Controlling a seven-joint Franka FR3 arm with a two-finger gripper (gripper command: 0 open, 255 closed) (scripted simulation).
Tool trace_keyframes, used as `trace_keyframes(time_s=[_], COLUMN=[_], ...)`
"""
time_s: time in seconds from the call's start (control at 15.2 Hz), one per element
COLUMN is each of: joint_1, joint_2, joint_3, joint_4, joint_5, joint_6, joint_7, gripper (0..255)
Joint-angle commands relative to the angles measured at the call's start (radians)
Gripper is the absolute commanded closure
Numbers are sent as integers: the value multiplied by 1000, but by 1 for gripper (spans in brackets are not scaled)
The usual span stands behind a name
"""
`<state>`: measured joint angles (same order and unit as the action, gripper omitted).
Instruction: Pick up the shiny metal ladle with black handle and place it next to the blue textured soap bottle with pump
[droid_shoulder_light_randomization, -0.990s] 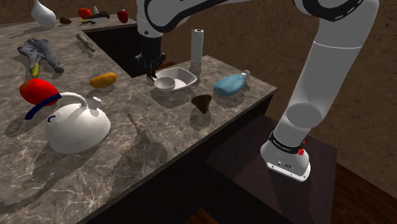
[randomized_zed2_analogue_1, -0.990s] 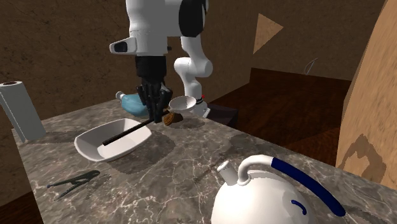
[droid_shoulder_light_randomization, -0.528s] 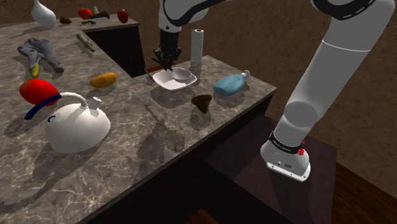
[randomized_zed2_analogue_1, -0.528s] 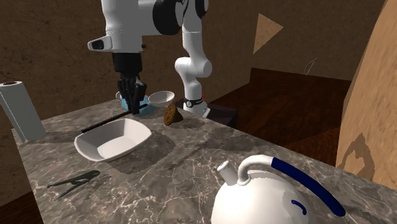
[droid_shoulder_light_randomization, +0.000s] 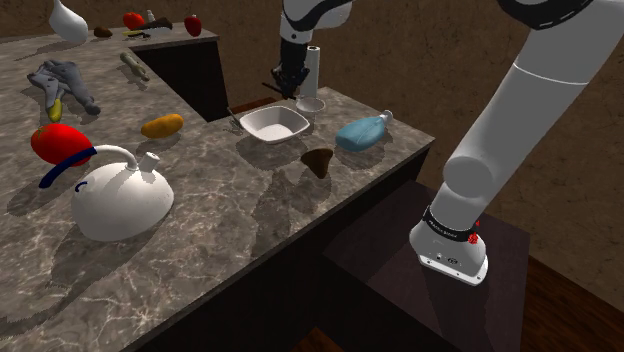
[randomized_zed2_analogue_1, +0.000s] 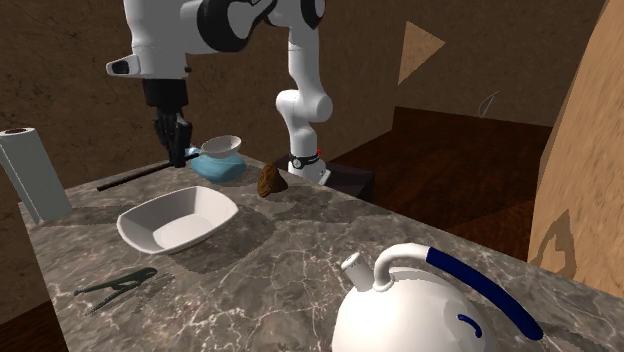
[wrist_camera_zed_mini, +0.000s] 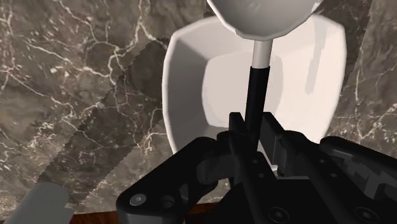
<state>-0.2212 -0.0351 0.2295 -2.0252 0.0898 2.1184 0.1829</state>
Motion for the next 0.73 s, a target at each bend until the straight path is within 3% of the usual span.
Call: trace_keyframes(time_s=[0.0,0.66], joint_1=[-24,-136], joint_2=[-6,32], joint_3=[-26,-150], joint_4=[-8,43], joint_5=[9,29], joint_6=[-2,-37], joint_7=[-56,-299], gripper=[255,255])
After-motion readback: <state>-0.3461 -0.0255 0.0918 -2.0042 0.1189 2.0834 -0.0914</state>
